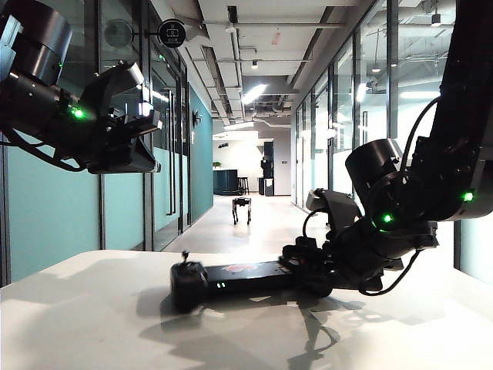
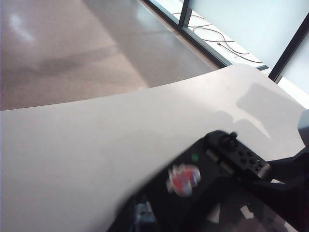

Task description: Push the left joystick on the remote control sitting on the white table backward to make the robot dog back up in a straight line until it returns close to you.

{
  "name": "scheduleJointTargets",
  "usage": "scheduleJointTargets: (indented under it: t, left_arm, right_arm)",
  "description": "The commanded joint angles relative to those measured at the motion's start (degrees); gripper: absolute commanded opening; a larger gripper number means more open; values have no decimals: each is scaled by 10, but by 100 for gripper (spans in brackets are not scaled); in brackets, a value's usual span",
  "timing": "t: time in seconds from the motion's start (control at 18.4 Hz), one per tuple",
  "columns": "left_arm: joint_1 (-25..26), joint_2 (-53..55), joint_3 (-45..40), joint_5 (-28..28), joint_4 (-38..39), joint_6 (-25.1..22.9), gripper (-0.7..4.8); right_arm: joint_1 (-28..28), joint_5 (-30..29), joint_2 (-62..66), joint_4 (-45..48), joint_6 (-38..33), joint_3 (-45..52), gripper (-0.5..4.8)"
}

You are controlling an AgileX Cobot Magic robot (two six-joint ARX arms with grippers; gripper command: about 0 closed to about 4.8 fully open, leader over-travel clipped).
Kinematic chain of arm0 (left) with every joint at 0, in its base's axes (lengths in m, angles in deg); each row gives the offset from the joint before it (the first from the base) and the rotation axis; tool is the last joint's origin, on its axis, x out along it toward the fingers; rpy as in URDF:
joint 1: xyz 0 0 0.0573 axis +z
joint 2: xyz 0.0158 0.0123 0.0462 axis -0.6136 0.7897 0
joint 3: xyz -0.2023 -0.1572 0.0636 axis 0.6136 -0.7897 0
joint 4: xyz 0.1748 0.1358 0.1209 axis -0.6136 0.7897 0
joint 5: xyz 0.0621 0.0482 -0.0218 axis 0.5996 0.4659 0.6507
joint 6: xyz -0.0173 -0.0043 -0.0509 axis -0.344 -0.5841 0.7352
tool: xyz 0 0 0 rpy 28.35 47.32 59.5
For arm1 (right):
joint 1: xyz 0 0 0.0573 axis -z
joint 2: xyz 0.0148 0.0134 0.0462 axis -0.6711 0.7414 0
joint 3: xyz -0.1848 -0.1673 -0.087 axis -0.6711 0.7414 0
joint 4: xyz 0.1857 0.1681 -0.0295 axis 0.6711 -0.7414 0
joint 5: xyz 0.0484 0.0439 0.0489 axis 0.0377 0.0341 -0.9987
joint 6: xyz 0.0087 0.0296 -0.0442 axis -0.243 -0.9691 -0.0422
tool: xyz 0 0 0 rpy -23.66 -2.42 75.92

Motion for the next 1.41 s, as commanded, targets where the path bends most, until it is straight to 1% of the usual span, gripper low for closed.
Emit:
scheduleJointTargets:
  t: [0.05,0.16,0.22,0.33,0.43,0.49,0.76,0.92,1.2,1.25,1.3,1.41]
  left_arm:
    - [0,-2,2,-3,-10,-2,-5]
    - [0,-2,2,-5,-10,-2,-5]
    - [0,-2,2,-5,-10,-2,-5]
    - [0,-2,2,-5,-10,-2,-5]
    - [0,-2,2,-5,-10,-2,-5]
    - [0,-2,2,-5,-10,-2,-5]
    - [0,-2,2,-5,-10,-2,-5]
    - [0,-2,2,-5,-10,0,-5]
    - [0,-2,2,-5,-10,0,-5]
    - [0,-2,2,-5,-10,0,-5]
    - [0,-2,2,-5,-10,0,-6]
    - [0,-2,2,-5,-10,0,-5]
  right_arm:
    - [-2,-4,-2,10,2,-3,259]
    - [-2,2,-2,10,4,-3,262]
    - [-2,2,-2,10,16,-2,279]
    - [-2,2,-2,10,48,-2,288]
    - [-2,2,-2,10,64,-2,364]
    - [-2,2,-2,10,64,-3,373]
    - [-2,2,-3,22,94,-3,373]
    - [-2,1,-3,45,94,-3,372]
    - [-2,1,-3,40,102,-3,369]
    - [-2,2,-3,34,113,-3,374]
    - [-1,8,-3,25,114,-3,398]
    - [6,9,-3,8,114,-2,423]
